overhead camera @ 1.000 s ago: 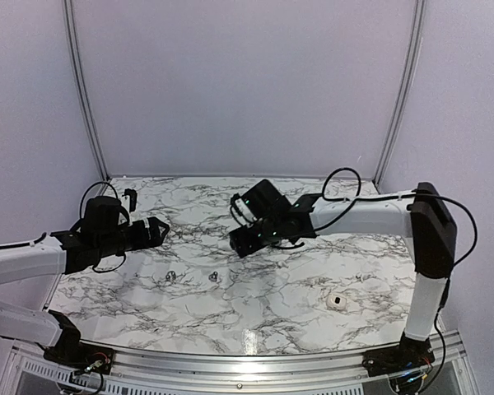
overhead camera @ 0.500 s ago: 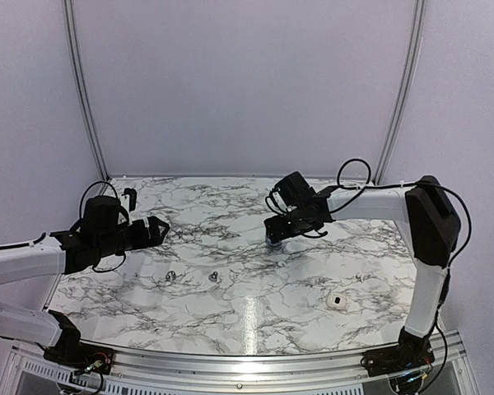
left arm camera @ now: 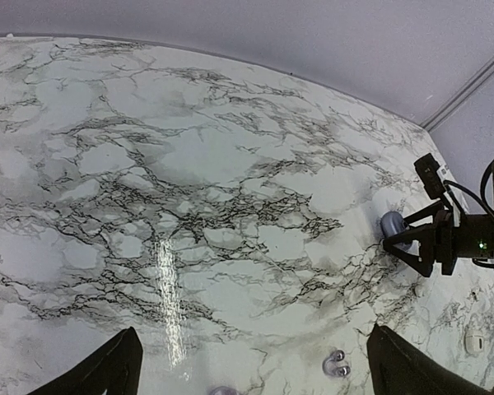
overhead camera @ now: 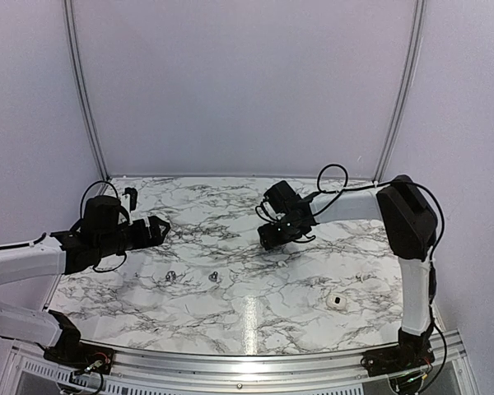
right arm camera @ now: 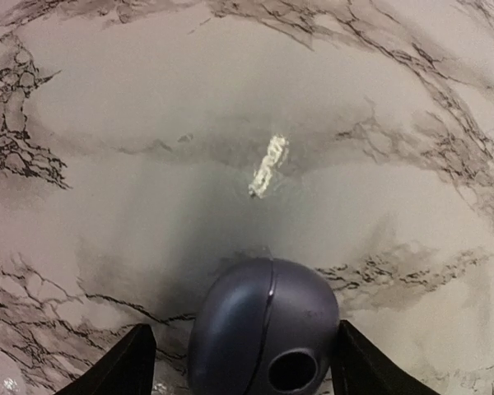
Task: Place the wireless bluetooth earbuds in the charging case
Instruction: Pick up the charging case from the center of the board.
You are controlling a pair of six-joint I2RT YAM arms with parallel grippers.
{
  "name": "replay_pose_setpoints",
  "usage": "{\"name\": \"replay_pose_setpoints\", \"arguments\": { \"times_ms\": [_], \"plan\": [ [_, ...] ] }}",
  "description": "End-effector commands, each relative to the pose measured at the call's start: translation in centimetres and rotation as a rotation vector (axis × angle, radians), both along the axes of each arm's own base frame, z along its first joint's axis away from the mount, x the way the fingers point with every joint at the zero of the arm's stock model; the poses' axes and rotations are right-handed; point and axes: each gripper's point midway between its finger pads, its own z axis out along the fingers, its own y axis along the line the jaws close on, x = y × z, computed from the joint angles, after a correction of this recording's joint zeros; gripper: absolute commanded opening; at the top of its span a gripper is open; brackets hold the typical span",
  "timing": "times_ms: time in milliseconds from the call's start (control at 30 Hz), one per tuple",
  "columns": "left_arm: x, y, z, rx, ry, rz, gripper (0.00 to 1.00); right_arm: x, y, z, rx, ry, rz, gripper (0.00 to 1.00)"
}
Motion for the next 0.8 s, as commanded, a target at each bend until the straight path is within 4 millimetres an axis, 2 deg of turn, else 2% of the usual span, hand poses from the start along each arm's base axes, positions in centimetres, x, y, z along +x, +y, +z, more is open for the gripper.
{"name": "replay_pose_setpoints", "arguments": {
  "times_ms": [0,200,333,400,533,667,767],
  "plan": [
    [0.3,-0.1,0.1,0.012,-0.025,-0.001,0.99,1.8,1.0,-0.1,-0.012,-0.023,0.010,0.69],
    [0.7,0.0,0.2,0.023,-0.032,0.008,0.99,2.0,1.0,-1.5,-0.050,-0.006,0.014,0.50],
    [0.7,0.0,0.2,0.022,-0.039,0.010,0.99,2.1,1.5,0.0,-0.008,-0.017,0.015,0.41],
    [0.7,-0.4,0.2,0.013,-0.041,-0.006,0.99,2.2,2.3,2.0,0.053,-0.035,0.023,0.38],
    [0.7,-1.8,1.0,-0.035,-0.073,-0.062,0.99,2.0,4.8,7.7,0.266,-0.086,0.037,0.37],
    [0.6,-4.5,1.7,-0.058,-0.104,-0.145,0.98,1.3,7.5,13.9,0.503,-0.135,0.058,0.37],
    [0.5,-6.1,2.3,-0.056,-0.139,-0.157,0.98,0.6,8.9,17.7,0.632,-0.156,0.052,0.37]
  ]
}}
